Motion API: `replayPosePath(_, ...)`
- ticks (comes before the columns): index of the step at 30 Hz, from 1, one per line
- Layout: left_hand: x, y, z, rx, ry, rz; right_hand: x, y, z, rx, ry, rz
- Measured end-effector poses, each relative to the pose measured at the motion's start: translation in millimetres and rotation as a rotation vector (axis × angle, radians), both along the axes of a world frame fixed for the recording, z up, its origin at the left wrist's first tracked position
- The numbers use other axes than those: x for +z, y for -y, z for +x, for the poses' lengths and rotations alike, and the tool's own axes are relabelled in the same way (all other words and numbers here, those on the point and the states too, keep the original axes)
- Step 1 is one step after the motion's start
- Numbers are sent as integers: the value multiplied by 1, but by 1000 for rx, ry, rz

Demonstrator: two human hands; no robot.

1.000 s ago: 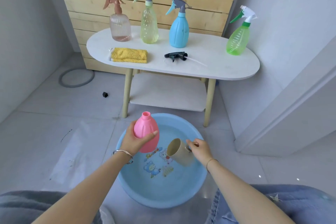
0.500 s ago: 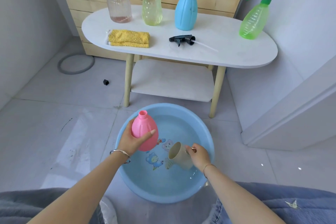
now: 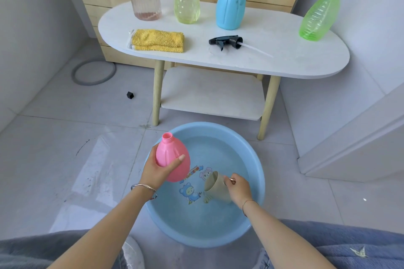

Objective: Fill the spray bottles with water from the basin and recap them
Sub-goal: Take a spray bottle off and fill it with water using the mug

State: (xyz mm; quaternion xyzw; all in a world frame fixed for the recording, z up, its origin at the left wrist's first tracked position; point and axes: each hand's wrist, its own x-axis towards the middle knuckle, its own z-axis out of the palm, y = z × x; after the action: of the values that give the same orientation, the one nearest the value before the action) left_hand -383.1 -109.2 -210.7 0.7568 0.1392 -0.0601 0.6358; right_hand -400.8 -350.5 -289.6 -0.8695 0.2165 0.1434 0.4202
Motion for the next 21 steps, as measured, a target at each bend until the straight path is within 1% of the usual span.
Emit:
replayPosePath(4, 2, 0, 0, 3, 4, -4, -3, -3, -1, -1, -9, 18)
replayPosePath(9, 10, 2, 0, 25, 18, -23, 2, -1, -4, -101, 21, 139)
replayPosePath(16, 22, 2, -3, 41, 41, -47, 41, 5, -8, -242, 116, 268)
replayPosePath(21, 38, 3, -9, 37, 74, -62, 88, 16, -3, -289, 205, 401)
